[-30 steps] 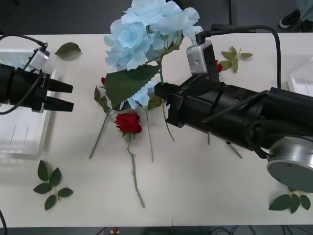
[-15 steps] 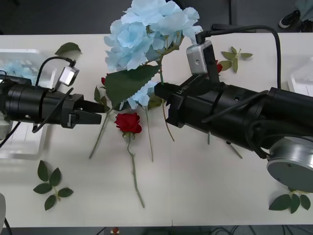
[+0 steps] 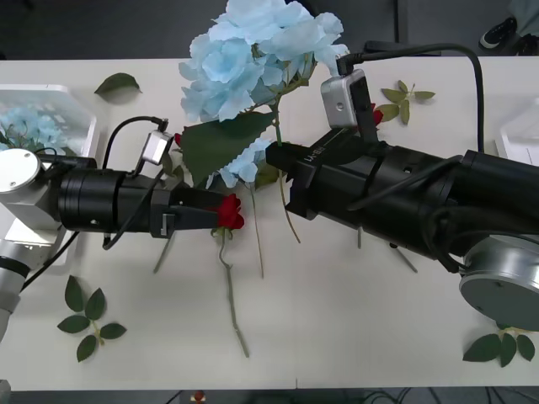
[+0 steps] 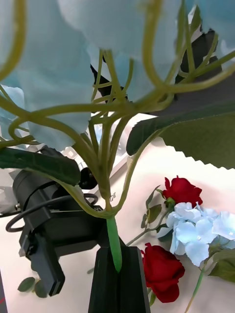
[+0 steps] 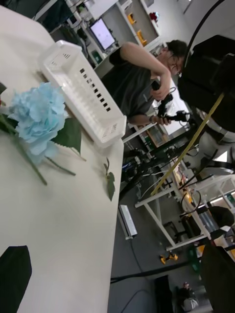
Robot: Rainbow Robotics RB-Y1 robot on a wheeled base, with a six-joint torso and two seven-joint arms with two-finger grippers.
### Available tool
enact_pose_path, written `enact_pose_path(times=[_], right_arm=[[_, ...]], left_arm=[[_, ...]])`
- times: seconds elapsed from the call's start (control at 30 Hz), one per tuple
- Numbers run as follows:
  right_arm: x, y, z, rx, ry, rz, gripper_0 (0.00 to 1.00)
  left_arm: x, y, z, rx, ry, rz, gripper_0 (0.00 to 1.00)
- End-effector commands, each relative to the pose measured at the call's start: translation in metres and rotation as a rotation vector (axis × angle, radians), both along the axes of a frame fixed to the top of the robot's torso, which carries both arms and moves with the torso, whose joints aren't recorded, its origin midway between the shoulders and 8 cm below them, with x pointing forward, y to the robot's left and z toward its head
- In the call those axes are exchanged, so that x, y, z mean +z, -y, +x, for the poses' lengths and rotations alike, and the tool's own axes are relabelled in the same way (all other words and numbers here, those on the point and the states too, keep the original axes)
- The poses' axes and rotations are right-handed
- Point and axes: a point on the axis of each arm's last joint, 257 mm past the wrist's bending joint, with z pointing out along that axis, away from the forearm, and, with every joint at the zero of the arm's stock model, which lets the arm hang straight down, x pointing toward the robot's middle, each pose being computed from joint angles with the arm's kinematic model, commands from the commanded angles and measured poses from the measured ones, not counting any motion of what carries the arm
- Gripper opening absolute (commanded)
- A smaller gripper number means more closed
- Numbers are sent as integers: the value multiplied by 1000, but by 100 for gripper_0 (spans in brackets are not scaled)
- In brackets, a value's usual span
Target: Place the red flowers into the right box and the blue flowers into the left box. If a person shows an open palm, hand one flower to the person first, then continue sorting.
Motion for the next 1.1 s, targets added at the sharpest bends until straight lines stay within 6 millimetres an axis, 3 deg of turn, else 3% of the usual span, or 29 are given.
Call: enact_pose_path(times=[0.03,0.53,0.73,0.93,1.0,1.1], right_arm=[[15,-5,-7,17,18,25,0],[15,-5,-7,17,18,25,0],[15,-5,-7,17,18,25,0],[15,-5,-7,17,18,25,0],[15,-5,-7,17,18,25,0],[15,-5,-7,17,18,25,0]], left_arm=[[15,24,-12,-15,-12,-43,100],[27,84,-44,-9,-41,-116,100],[34,110,-48,12,-30,-136,100],[36,122,-47,34,38,-110,100],[36,124,-46,37,52,-108,91],[37,127,-47,35,59,-112,62]])
